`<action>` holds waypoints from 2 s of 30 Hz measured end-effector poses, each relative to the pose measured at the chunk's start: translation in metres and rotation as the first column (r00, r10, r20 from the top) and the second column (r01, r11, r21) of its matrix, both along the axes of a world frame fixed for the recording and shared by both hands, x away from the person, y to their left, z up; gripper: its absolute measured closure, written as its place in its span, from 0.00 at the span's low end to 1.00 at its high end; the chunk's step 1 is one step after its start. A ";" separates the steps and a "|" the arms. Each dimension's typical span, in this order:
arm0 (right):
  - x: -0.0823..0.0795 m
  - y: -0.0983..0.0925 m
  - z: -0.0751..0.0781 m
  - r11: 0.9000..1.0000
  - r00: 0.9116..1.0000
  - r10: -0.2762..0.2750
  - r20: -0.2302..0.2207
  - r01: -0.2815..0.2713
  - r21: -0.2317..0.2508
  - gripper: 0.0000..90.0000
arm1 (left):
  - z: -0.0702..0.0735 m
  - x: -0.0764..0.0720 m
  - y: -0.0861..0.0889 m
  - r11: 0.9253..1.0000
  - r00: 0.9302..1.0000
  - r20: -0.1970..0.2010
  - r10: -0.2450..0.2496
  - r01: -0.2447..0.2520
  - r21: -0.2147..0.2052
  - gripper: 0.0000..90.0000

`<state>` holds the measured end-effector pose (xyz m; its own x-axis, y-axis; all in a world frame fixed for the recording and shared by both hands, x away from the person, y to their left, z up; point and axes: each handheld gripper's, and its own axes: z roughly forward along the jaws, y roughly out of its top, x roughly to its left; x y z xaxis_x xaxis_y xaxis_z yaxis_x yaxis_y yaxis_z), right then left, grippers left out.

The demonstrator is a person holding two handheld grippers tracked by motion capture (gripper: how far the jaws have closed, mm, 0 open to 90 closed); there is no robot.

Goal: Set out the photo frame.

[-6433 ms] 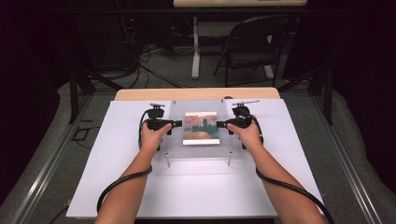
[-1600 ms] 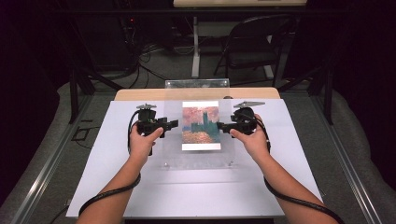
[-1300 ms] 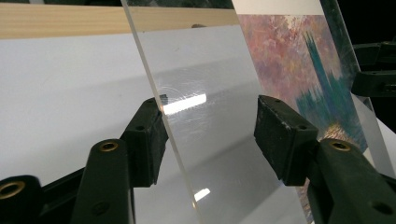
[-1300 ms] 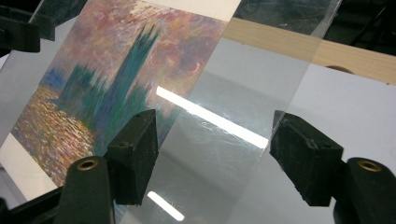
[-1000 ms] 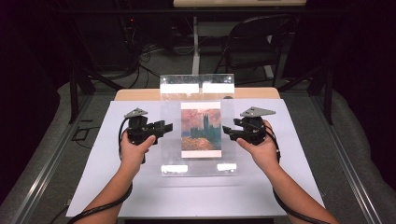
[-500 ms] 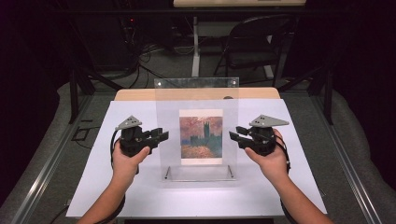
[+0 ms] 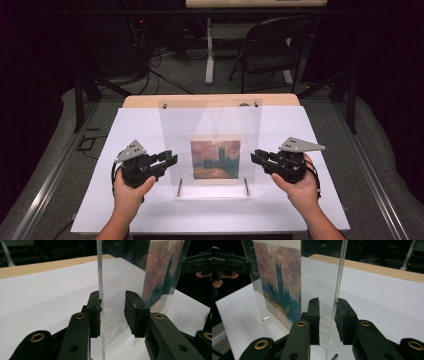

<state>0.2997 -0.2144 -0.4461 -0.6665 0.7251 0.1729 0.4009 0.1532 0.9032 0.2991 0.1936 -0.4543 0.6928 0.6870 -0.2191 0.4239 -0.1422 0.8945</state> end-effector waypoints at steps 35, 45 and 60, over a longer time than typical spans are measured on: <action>-0.014 -0.002 -0.005 1.000 1.000 0.026 0.004 -0.027 0.017 0.80 | -0.002 -0.015 0.001 1.000 1.000 0.002 0.008 -0.008 0.000 0.75; -0.018 0.003 -0.003 1.000 0.999 0.026 0.020 -0.026 0.000 0.68 | 0.003 -0.020 -0.005 0.998 0.999 0.001 0.041 -0.041 0.049 0.70; -0.022 0.008 0.000 0.998 0.997 0.022 0.067 -0.018 -0.054 0.33 | 0.009 -0.024 -0.006 0.994 0.998 0.000 0.063 -0.063 0.092 0.39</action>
<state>0.2773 -0.2060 -0.4464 -0.6900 0.7184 0.0883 0.3353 0.2091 0.9186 0.2750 0.1880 -0.4455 0.6467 0.7468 -0.1550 0.4376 -0.1969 0.8773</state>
